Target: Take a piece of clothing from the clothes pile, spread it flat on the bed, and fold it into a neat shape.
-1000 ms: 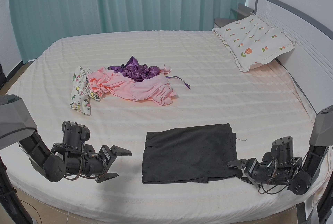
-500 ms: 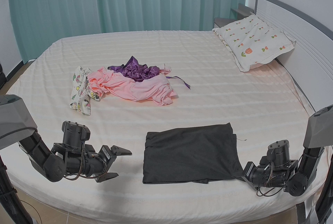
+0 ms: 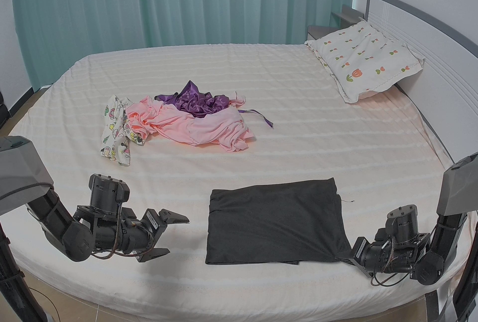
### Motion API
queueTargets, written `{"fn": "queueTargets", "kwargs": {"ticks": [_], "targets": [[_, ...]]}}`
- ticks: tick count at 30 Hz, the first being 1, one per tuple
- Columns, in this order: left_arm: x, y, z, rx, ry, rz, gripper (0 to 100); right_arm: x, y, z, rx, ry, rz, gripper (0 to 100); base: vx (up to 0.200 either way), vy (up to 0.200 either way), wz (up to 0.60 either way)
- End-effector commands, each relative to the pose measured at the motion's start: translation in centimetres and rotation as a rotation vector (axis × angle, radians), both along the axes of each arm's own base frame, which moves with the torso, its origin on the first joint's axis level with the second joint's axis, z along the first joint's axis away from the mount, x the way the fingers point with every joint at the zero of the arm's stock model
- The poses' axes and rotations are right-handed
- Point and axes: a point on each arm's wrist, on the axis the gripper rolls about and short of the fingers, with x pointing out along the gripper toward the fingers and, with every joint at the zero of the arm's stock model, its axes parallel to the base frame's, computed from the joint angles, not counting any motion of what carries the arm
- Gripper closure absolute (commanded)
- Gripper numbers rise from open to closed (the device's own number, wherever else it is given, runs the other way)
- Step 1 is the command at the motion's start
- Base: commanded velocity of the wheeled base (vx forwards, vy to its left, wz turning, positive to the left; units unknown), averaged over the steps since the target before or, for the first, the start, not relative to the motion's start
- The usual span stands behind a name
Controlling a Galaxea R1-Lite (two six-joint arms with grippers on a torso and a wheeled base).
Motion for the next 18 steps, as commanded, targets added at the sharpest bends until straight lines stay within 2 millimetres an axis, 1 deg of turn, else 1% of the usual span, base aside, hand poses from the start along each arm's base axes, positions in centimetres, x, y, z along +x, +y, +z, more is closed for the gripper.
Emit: {"fn": "queueTargets", "kwargs": {"ticks": [1,6,9,12,14,16,17,18], "targets": [[0.0,0.0,-0.1,0.006,0.0,0.006,0,0.0,-0.1,0.0,0.001,-0.003,-0.001,0,0.0,0.0,0.0],[0.0,0.0,-0.1,0.008,0.003,0.006,0,-0.3,-0.2,0.3,0.011,-0.03,-0.003,0,0.0,0.0,0.0],[-0.1,-0.4,-0.2,0.025,0.0,0.006,0,-1.0,-0.8,0.9,0.034,-0.099,-0.017,0,0.0,0.0,0.0],[0.2,-0.7,-0.2,0.027,-0.006,0.002,0,-1.5,-1.3,1.0,0.041,-0.119,-0.03,0,0.0,0.0,0.0],[0.8,-1.3,0.1,0.018,-0.03,-0.009,0,-1.5,-1.3,1.0,0.044,-0.119,-0.032,0,0.0,0.0,0.0],[0.9,-1.5,0.2,0.014,-0.035,-0.013,0,-1.5,-1.3,1.0,0.045,-0.118,-0.033,0,0.0,0.0,0.0],[0.8,-2.7,0.3,0.011,-0.042,-0.047,0,-1.5,-1.3,1.0,0.046,-0.119,-0.032,0,0.0,-0.2,0.0],[0.6,-3.2,0.3,0.012,-0.045,-0.062,0,-1.5,-1.3,1.1,0.046,-0.121,-0.031,0,0.0,-0.2,0.0]]}}
